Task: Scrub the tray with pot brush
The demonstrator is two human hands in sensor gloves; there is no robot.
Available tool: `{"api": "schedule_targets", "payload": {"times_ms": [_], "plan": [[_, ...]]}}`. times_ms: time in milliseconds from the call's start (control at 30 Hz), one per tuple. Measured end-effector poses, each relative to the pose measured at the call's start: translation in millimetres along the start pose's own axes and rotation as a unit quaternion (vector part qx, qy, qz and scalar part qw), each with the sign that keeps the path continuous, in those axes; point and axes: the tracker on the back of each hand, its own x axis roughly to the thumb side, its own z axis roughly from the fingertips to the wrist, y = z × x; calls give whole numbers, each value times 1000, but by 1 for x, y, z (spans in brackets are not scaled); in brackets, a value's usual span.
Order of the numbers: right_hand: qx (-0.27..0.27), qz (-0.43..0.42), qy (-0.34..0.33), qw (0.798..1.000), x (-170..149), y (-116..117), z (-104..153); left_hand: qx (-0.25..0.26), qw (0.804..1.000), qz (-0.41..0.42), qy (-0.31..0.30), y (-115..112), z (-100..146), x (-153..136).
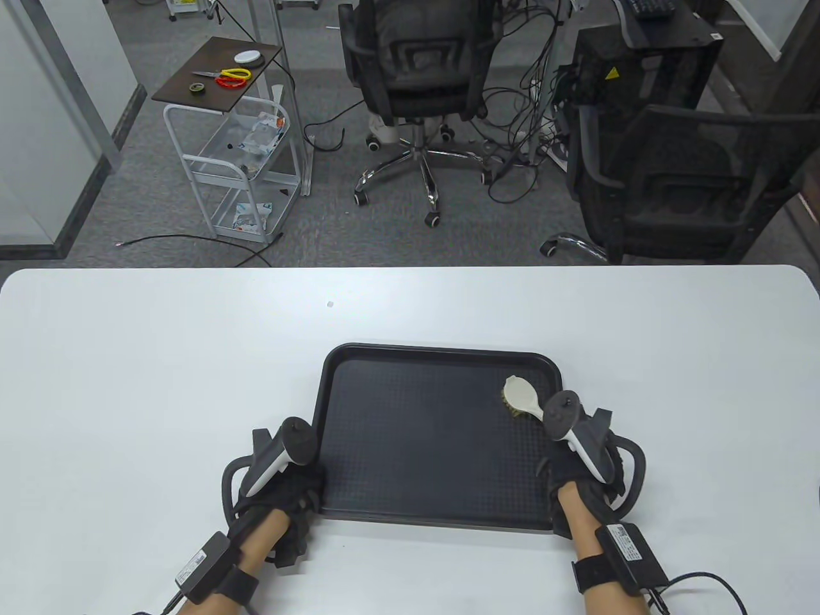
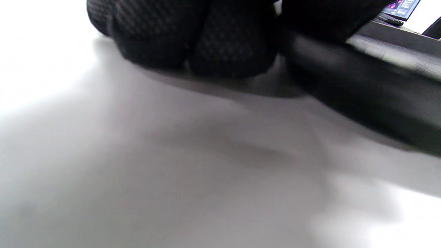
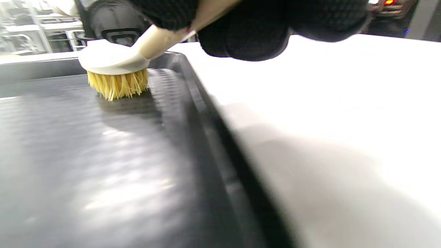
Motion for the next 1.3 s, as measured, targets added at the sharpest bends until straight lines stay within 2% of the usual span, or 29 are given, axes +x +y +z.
{"api": "schedule_targets", "payload": {"times_ms": [67,133,300,500,700,867,1067,1167,1300], "plan": [[-5,20,12,1000,-8,-4,-2,0,1000,0,0,0,0,0],[10,5,13,1000,-8,-6,-4,0,1000,0,0,0,0,0],[-13,48,-18,999,22,-19,7,-1,1000,0,-1,0,0,0],[-43,19,-114,992,93,-22,40,-1,1000,1,-1,0,0,0],[-25,-6,-196,980,171,0,68,-1,1000,1,-1,0,0,0],[0,-10,-240,971,218,19,89,-2,1000,2,-2,0,0,0],[-11,3,-254,967,231,33,100,-2,1000,1,-2,0,0,0],[-9,1,-245,970,218,35,96,-2,1000,2,-2,0,0,0],[1,-11,-225,974,184,33,84,-2,1000,2,-2,0,0,0]]}}
